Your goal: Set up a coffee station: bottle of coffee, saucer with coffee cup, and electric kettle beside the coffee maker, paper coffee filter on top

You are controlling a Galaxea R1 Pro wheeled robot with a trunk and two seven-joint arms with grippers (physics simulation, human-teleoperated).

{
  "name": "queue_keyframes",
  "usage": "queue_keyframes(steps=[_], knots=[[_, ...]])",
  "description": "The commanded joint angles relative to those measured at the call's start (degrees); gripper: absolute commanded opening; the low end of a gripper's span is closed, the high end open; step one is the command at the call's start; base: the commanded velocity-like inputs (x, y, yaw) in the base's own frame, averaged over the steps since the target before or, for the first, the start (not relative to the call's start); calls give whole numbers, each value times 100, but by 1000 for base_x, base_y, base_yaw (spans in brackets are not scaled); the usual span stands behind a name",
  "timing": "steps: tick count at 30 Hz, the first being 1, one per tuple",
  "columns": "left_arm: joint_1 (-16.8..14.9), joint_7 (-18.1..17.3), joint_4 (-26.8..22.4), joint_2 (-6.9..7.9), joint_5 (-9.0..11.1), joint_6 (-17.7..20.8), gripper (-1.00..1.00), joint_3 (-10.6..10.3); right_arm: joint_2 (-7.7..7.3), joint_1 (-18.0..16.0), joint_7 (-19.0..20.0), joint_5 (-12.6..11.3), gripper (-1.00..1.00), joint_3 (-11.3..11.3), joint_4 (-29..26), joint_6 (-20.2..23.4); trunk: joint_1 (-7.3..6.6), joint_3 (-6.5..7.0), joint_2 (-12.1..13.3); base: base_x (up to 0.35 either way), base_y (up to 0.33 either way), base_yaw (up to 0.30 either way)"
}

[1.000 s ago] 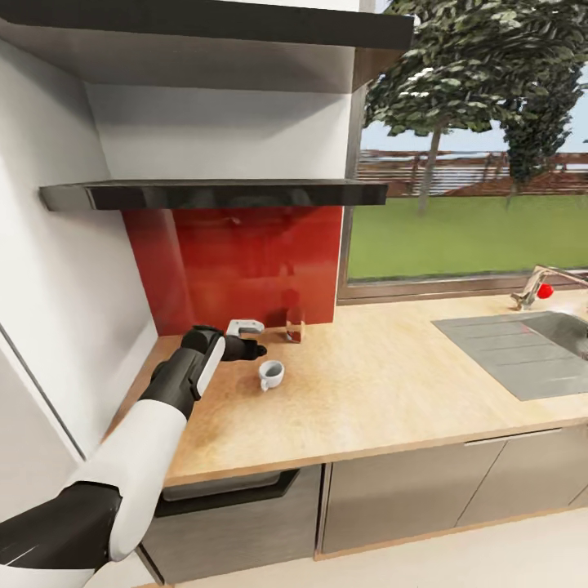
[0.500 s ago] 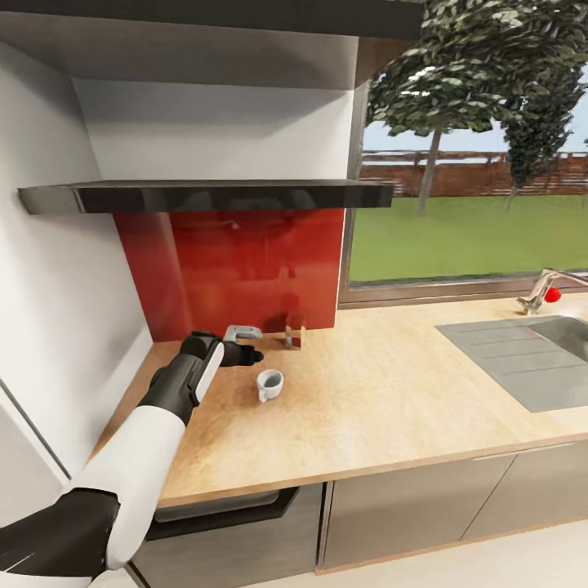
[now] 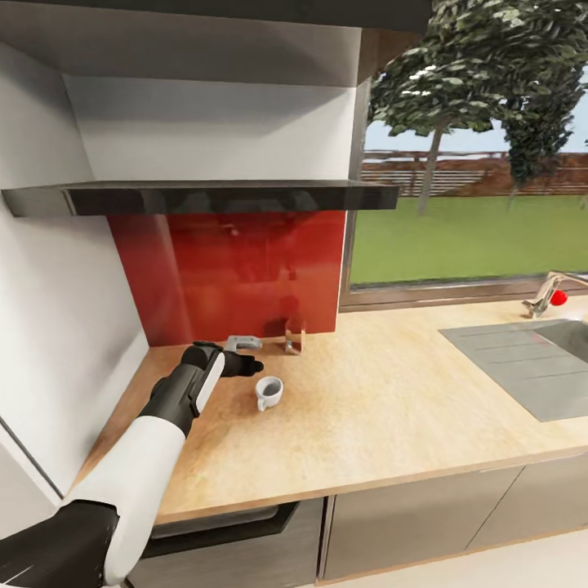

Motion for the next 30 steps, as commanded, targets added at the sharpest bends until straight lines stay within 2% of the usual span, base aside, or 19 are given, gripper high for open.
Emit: queue_keyframes(steps=[1,10,15,30], knots=[[2,-8,-5,2,4,26,100,-2,0,-4,-11,-59,100,49,3,-18,4,-13,-13,60,0,0],[67,-8,3,3,15,25,100,-3,3,-3,-10,-59,100,49,4,-18,4,-13,-13,34,0,0],[121,-8,4,3,16,-133,100,-2,3,-3,-10,-59,100,49,4,-18,4,-13,-13,155,0,0],[279,-16,6,-21,58,-170,100,2,2,-5,-10,-59,100,49,4,-18,4,-13,-13,10,0,0]])
